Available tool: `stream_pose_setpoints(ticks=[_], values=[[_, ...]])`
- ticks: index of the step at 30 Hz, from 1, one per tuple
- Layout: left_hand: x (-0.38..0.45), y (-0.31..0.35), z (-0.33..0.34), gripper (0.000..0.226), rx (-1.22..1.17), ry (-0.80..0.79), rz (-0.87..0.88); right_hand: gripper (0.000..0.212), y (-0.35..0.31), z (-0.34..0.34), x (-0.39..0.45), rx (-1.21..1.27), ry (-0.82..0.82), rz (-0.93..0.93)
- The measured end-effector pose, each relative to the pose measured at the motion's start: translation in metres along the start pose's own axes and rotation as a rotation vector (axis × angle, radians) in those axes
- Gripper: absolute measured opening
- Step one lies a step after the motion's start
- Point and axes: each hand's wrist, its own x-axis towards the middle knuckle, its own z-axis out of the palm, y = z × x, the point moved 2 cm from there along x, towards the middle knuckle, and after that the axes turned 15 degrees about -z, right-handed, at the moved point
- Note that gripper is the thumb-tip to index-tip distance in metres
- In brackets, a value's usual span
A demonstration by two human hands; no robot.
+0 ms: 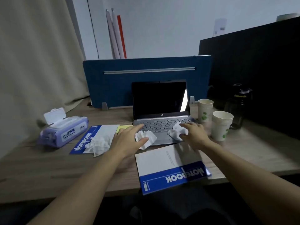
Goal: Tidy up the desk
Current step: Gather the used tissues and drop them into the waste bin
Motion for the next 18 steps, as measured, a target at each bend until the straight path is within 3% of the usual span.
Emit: stream_pose_setpoints(ticks=[4, 7, 13, 18], values=[[0.01, -0.007, 0.026, 0.067, 0.009, 0.006, -0.057, 0.051, -0.002, 0.014, 0.011, -0.025, -0.055, 0.042], [0.012, -0.009, 0.037, 0.061, 0.01, 0.081, -0.044, 0.035, -0.005, 0.016, 0.012, 0.064, 0.085, 0.068], [0.019, -0.012, 0.042, 0.032, -0.202, 0.128, -0.031, 0.024, -0.034, 0.026, 0.021, 0.325, 0.154, -0.104], [0.014, -0.017, 0.036, 0.04, -0.429, 0.128, 0.004, 0.026, -0.072, 0.04, 0.026, 0.513, 0.188, -0.21]])
